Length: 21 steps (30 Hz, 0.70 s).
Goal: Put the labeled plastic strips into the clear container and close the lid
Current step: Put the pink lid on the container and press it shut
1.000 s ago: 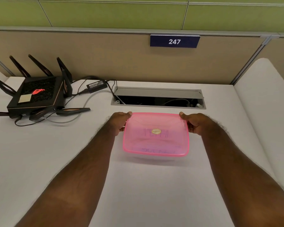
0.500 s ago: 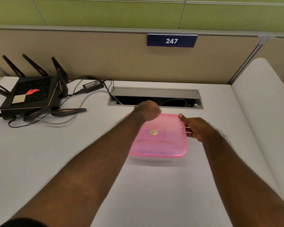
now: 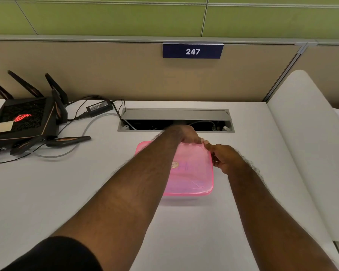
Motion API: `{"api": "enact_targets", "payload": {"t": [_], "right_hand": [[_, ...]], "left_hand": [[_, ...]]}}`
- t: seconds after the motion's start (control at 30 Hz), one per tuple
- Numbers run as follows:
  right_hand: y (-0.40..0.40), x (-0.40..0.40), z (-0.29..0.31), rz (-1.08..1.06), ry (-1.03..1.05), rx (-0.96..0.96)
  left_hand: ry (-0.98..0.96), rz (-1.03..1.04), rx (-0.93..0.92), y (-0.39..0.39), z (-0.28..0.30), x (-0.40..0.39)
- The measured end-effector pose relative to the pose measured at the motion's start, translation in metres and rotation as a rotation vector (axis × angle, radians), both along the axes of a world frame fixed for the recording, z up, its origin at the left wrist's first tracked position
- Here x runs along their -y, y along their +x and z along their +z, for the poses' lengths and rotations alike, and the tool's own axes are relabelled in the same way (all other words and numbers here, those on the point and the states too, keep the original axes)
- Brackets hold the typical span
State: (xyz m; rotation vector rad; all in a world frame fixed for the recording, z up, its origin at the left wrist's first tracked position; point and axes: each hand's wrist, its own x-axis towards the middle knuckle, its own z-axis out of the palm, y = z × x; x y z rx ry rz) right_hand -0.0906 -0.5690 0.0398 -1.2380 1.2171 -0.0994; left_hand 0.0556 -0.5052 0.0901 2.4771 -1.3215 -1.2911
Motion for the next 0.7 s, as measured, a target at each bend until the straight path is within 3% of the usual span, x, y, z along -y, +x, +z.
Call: {"api": "enact_targets", "payload": {"t": [0.43, 0.7], "right_hand": [[0.006, -0.008, -0.011, -0.14, -0.082, 0.004], [0.004, -0.012, -0.003, -0.103, -0.193, -0.022]], "left_hand": [[-0.117, 0.083, -0.088, -0.003, -0.01, -0.002], [-0.213, 0.121, 0.029, -0.015, -0.016, -0.008]]}}
